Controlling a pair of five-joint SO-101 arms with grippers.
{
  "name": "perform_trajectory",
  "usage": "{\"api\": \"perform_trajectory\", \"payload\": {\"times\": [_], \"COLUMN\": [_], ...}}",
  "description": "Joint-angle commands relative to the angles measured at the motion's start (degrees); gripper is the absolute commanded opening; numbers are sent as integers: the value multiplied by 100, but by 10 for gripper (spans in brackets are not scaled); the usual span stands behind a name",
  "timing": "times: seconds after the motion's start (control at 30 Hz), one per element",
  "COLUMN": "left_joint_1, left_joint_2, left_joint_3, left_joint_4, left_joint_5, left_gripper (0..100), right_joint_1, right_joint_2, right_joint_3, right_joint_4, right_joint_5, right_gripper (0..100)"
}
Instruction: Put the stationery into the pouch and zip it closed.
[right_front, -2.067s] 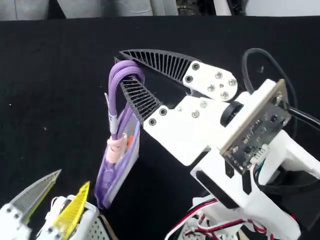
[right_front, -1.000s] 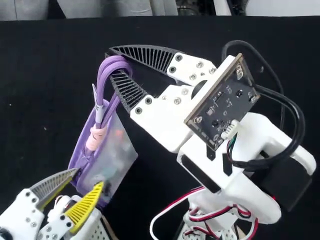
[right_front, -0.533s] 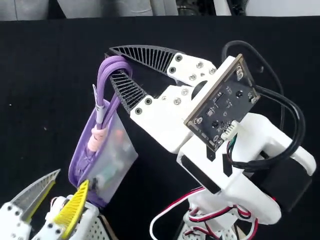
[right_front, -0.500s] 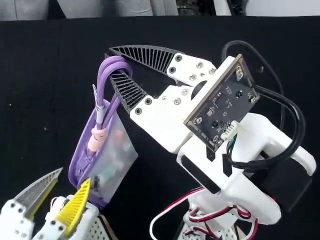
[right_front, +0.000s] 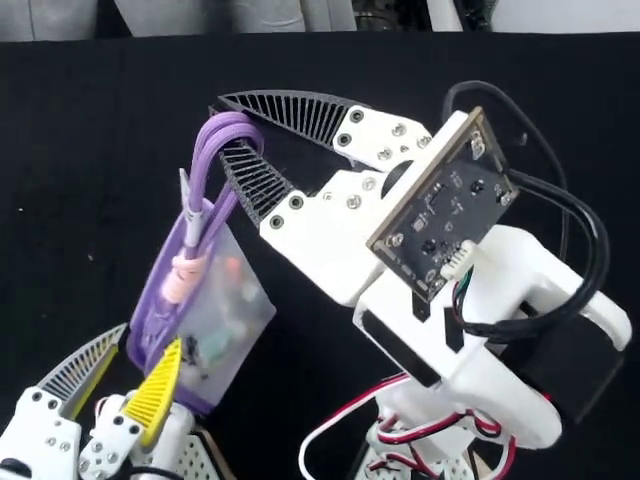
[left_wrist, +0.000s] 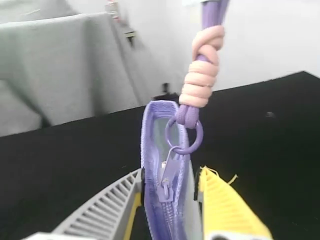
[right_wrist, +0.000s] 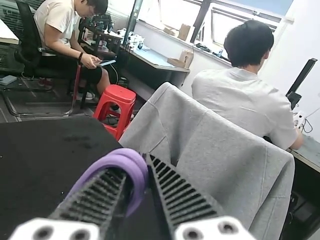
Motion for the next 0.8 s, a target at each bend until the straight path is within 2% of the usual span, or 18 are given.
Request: {"api": "perform_trajectory", "payload": {"times": [0.0, 0.1, 0.33, 0.5, 0.77], "left_joint_1": [-769, -743, 31, 101, 110], "left_joint_2": [35, 35, 44, 44, 44], "left_joint_3": [22, 163, 470, 901, 1385], "left_joint_4": [18, 18, 18, -35, -624], "left_joint_5": [26, 18, 18, -9, -229], "left_gripper": [188, 191, 192, 192, 188], "right_joint_1": [44, 35, 35, 35, 35], "right_joint_2": [-215, -347, -426, -426, -426], "right_joint_3": [-163, -163, -154, -154, -154], "right_joint_4": [123, 123, 123, 123, 132], "right_joint_5": [-53, -53, -53, -53, -62], "right_gripper": [11, 11, 11, 11, 11]}}
